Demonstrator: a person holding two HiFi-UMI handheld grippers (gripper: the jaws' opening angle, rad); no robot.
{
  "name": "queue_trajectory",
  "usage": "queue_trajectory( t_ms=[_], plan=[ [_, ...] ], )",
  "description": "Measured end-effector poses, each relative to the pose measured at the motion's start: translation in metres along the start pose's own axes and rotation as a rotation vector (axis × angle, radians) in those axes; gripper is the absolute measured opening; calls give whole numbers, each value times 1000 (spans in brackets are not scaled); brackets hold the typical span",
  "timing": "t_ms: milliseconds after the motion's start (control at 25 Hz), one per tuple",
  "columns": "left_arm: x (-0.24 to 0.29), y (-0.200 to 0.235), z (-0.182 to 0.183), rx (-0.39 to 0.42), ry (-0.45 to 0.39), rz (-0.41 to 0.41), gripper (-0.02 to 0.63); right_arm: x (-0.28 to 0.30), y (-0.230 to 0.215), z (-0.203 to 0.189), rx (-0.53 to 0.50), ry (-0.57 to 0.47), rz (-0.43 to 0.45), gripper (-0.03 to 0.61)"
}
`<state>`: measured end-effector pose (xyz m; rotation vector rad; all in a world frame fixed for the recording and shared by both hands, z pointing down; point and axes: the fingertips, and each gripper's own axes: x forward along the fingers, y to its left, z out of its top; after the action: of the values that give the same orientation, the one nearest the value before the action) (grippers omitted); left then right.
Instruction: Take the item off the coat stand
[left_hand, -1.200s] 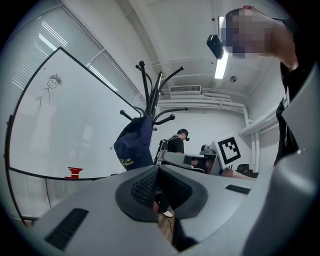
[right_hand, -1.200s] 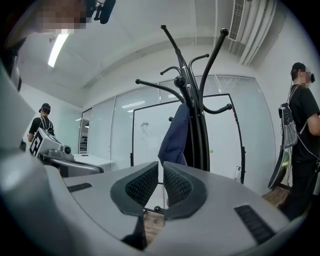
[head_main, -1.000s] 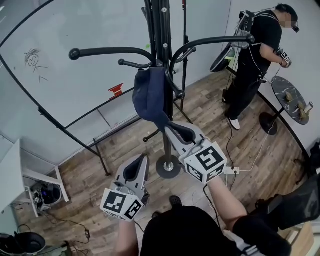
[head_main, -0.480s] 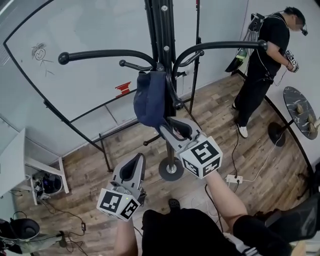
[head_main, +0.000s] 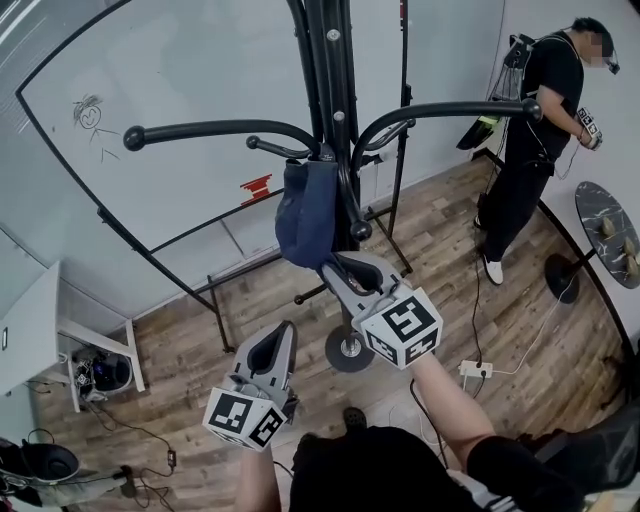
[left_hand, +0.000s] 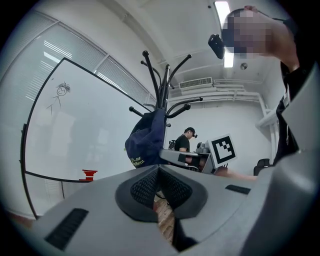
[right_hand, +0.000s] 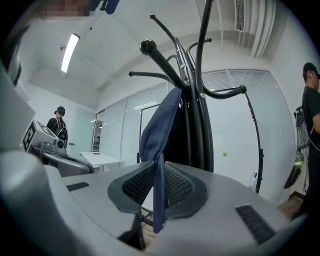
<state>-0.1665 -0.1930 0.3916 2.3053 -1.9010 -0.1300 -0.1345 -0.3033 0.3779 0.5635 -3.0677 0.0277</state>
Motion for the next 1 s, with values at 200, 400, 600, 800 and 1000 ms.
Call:
queue_trajectory(
  t_ms=[200, 400, 600, 800, 1000],
  plan=[
    [-2, 2, -2, -5, -4, 3, 14, 2, 7, 1, -36, -26, 36, 61],
    [-4, 5, 2, -3, -18, 9, 14, 4, 12, 3, -13, -38, 60, 52],
    [-7, 7, 3, -8, -23, 17, 14, 2, 16, 5, -17, -47, 68, 49],
    [-7, 5, 4, -9, -23, 12, 14, -2, 21, 13, -38, -61, 85, 49],
    [-8, 1, 5, -3, -29, 9, 14, -5, 27, 27, -66, -90, 114, 49]
  ],
)
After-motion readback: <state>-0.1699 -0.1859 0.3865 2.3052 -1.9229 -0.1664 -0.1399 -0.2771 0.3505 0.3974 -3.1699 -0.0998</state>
